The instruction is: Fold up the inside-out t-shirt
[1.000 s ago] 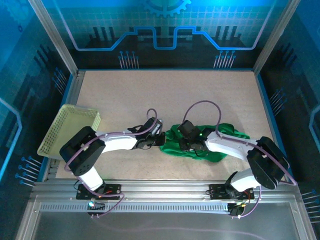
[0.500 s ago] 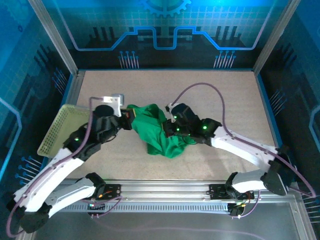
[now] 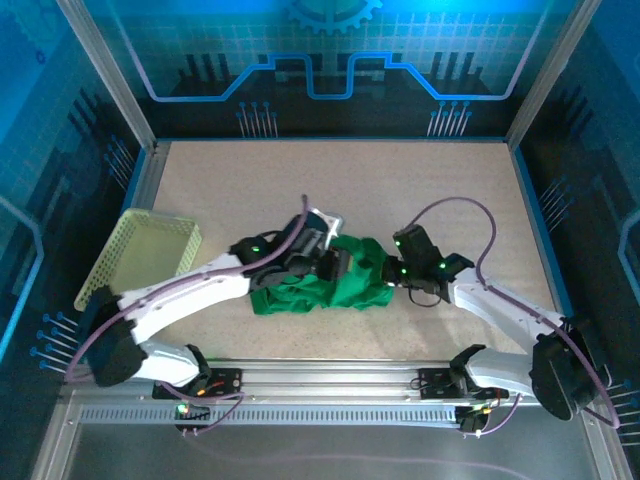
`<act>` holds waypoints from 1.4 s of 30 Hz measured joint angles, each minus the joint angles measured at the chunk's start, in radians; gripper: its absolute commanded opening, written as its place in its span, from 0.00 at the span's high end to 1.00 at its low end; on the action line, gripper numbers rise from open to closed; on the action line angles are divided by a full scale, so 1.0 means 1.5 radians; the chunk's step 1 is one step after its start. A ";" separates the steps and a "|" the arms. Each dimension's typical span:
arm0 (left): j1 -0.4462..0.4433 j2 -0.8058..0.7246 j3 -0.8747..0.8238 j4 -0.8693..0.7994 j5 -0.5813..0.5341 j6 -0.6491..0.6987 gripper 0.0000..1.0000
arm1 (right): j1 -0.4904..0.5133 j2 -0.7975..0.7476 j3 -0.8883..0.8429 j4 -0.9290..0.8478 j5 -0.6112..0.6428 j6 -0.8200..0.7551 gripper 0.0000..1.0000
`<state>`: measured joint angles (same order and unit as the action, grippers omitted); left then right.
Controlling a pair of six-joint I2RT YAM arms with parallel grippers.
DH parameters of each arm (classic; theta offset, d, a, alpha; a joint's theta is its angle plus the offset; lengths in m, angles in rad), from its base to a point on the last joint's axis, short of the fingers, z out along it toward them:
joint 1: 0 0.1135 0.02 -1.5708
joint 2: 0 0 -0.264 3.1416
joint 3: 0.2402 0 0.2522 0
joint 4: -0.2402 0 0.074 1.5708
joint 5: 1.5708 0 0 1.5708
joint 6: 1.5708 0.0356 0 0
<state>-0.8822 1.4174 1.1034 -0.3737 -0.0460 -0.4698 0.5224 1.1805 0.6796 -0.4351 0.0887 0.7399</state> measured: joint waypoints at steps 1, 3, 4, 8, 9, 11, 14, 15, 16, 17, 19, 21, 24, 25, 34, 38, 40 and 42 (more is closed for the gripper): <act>-0.007 0.025 0.000 0.009 0.009 -0.006 0.44 | -0.014 -0.007 -0.011 -0.012 0.000 0.004 0.55; -0.013 0.055 -0.006 0.017 0.017 -0.018 0.34 | -0.040 -0.034 -0.021 -0.029 0.006 0.008 0.45; -0.013 0.058 -0.018 0.022 0.015 -0.027 0.32 | -0.048 -0.056 -0.022 -0.037 0.009 0.006 0.43; -0.012 -0.008 -0.094 0.026 -0.037 -0.043 0.22 | -0.047 -0.141 -0.019 -0.040 0.009 -0.018 0.37; -0.012 -0.038 -0.115 0.021 -0.059 -0.050 0.21 | -0.039 -0.150 -0.013 -0.041 0.009 -0.027 0.36; -0.010 -0.092 -0.143 0.002 -0.105 -0.058 0.20 | -0.005 -0.144 0.002 -0.042 0.011 -0.042 0.35; -0.001 -0.134 -0.161 -0.027 -0.156 -0.068 0.21 | 0.080 -0.096 0.033 -0.039 0.021 -0.056 0.35; 0.002 -0.135 -0.165 -0.032 -0.165 -0.069 0.21 | 0.109 -0.075 0.043 -0.036 0.025 -0.058 0.36; 0.004 -0.134 -0.171 -0.033 -0.172 -0.071 0.21 | 0.134 -0.051 0.053 -0.033 0.027 -0.058 0.37; 0.005 -0.131 -0.177 -0.033 -0.173 -0.072 0.21 | 0.154 -0.028 0.061 -0.028 0.028 -0.059 0.38; 0.008 -0.119 -0.190 -0.035 -0.175 -0.083 0.33 | 0.190 0.018 0.076 -0.014 0.031 -0.058 0.40; 0.022 -0.098 -0.197 -0.041 -0.176 -0.098 0.38 | 0.213 0.057 0.089 0.000 0.030 -0.057 0.42; 0.065 -0.075 -0.224 -0.024 -0.166 -0.110 0.35 | 0.235 0.113 0.108 0.021 0.025 -0.057 0.44; 0.077 -0.072 -0.237 -0.016 -0.159 -0.113 0.33 | 0.241 0.131 0.115 0.025 0.022 -0.057 0.44; 0.106 -0.043 -0.268 0.062 -0.093 -0.125 0.37 | 0.293 0.272 0.210 0.030 0.058 -0.078 0.37; 0.125 -0.046 -0.294 0.092 -0.075 -0.130 0.36 | 0.294 0.309 0.231 0.027 0.084 -0.093 0.40; 0.130 -0.061 -0.310 0.108 -0.063 -0.138 0.35 | 0.294 0.322 0.234 0.027 0.097 -0.101 0.49; 0.133 -0.085 -0.324 0.123 -0.053 -0.142 0.34 | 0.294 0.331 0.237 0.027 0.105 -0.104 0.63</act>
<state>-0.6823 1.2903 0.6170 -0.1890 -0.1249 -0.6834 0.9630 1.6772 1.0348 -0.3950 0.2466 0.5835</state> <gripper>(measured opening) 0.652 0.497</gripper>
